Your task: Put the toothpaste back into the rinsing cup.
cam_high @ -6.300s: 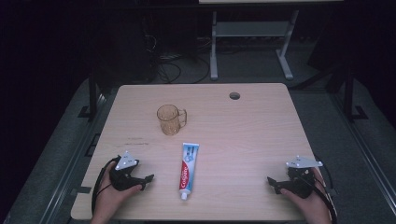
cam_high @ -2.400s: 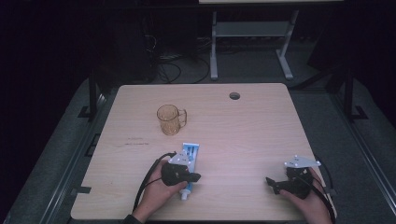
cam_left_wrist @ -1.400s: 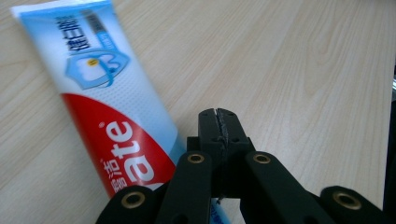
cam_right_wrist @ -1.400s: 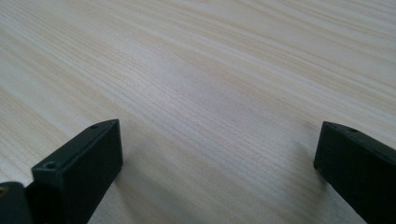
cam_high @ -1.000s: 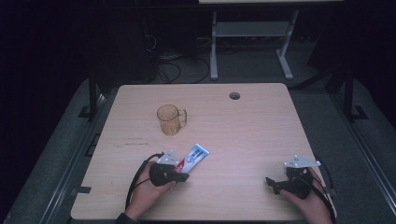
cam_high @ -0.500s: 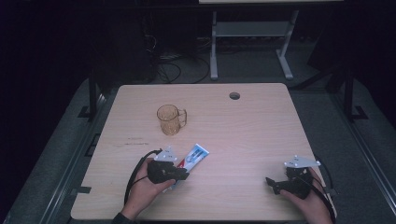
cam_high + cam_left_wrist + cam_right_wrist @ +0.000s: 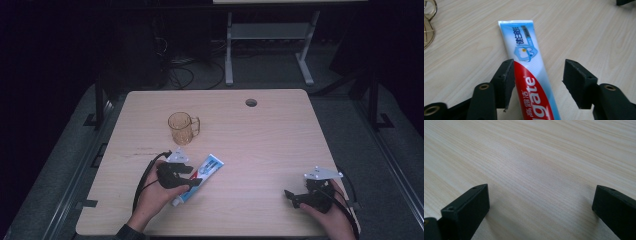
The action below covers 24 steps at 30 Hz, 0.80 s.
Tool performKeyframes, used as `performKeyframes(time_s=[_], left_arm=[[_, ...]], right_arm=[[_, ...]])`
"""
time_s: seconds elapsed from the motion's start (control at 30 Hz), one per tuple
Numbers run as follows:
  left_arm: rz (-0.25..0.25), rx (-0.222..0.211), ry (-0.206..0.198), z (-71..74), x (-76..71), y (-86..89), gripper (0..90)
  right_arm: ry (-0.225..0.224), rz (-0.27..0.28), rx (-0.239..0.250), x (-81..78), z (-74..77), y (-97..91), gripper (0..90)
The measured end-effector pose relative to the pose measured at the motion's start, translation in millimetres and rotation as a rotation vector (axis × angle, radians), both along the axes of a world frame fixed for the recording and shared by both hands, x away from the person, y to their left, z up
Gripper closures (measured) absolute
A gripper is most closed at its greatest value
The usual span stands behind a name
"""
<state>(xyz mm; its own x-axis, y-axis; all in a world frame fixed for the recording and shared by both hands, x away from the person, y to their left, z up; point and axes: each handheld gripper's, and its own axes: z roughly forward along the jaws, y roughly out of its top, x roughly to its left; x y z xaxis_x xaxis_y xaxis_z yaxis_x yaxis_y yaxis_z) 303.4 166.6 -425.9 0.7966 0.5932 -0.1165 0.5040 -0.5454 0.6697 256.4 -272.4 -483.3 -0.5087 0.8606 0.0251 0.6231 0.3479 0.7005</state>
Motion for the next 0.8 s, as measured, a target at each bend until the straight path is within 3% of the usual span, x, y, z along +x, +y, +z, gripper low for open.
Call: performKeyframes(time_s=[0.8], left_arm=[[0.032,0.049,0.013,-0.3,30.7,-26.0,32.6]], right_arm=[[0.0,0.0,0.0,0.1,0.1,0.2,0.5]])
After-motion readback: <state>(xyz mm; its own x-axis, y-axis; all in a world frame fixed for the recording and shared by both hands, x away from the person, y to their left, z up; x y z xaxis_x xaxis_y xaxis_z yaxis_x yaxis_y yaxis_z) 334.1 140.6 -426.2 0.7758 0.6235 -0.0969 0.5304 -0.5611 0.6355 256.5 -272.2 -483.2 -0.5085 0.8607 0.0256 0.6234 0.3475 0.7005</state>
